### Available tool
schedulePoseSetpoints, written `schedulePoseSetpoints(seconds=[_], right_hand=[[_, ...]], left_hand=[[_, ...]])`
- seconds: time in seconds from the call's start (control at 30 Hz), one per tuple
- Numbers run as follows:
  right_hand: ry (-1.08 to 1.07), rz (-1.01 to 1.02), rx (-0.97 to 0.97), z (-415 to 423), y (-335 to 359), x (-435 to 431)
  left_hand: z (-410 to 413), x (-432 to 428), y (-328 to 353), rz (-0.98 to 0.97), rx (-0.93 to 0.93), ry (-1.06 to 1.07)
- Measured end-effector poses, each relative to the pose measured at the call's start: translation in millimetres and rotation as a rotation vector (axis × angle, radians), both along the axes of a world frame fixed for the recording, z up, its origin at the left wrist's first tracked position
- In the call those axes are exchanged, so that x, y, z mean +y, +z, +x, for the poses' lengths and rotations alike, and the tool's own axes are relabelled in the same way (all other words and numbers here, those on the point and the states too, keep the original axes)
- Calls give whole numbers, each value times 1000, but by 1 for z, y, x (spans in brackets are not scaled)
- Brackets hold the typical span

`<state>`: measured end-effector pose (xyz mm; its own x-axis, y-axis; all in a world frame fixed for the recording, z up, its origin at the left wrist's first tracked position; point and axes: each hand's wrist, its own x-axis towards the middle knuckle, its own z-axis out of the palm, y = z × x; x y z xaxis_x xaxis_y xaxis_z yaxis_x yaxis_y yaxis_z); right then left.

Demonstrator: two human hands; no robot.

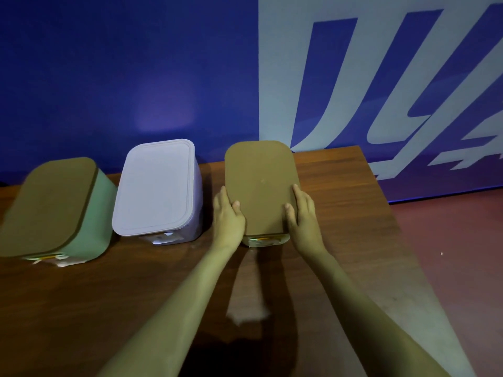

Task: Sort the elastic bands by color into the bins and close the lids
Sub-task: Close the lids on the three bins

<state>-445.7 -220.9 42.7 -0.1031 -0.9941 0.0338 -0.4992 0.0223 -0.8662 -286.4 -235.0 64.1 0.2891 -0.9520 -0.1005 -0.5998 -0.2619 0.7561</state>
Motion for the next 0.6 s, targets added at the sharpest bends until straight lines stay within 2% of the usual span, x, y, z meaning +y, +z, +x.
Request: schedulePoseSetpoints(seconds=[0.1, 0.17, 0.27, 0.37, 0.6], right_hand=[[14, -2, -13, -5, 2, -9], [-8, -18, 48, -5, 4, -16], [-17, -74, 309, 1, 11, -37], [86, -35, 502, 5, 19, -68], [209, 59, 616, 12, 24, -123]], left_hand=[[-3, -6, 3, 30, -103, -69], [-2, -14, 7, 87, -176, -114], [2, -34, 14, 65, -360, -160], [5, -59, 13, 3, -536, -254], [12, -90, 2, 28, -571, -381]])
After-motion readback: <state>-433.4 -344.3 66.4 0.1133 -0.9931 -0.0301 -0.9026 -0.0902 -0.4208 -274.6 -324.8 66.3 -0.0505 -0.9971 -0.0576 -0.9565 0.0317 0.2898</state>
